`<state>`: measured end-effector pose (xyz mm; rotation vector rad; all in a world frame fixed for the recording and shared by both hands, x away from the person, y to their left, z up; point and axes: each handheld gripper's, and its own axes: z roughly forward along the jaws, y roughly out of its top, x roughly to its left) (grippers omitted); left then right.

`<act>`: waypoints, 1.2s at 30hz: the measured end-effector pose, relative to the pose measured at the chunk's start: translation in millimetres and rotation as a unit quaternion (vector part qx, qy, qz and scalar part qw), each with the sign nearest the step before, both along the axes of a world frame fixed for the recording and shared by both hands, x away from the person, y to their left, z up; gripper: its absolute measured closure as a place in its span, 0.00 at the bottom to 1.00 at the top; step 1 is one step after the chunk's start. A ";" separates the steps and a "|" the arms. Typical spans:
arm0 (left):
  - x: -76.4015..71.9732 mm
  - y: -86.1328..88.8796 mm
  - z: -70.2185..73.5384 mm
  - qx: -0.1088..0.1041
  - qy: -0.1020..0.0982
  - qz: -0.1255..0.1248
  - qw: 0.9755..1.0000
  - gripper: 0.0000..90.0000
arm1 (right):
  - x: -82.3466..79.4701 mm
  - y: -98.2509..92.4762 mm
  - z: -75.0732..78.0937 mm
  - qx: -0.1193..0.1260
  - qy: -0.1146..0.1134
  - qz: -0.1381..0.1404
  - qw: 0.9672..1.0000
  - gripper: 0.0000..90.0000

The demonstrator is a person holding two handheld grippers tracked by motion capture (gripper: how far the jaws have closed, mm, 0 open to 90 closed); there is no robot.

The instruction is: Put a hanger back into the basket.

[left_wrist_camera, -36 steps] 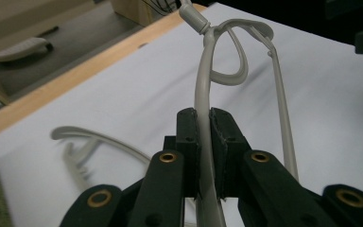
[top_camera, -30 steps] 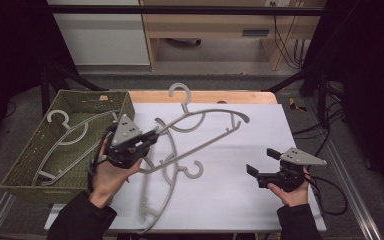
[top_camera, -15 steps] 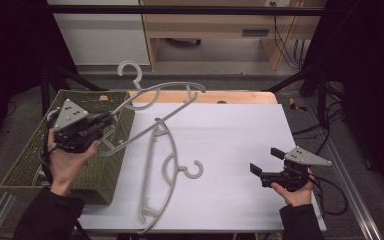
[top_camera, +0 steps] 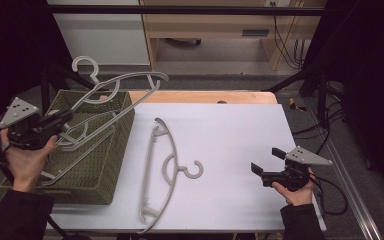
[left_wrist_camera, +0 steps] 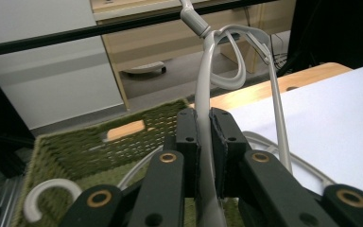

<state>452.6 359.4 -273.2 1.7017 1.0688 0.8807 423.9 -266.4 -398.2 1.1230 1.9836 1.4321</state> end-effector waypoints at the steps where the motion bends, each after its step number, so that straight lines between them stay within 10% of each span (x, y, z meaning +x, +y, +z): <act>1: 0.4 5.2 -1.0 -0.002 0.000 0.001 1.000 0.92 | 0.1 0.1 -0.1 0.000 0.000 0.000 1.000 0.05; 36: -7.9 114.3 -50.7 -0.001 0.020 0.037 0.999 0.92 | 1.6 -0.4 -1.7 -0.004 0.002 0.000 1.000 0.05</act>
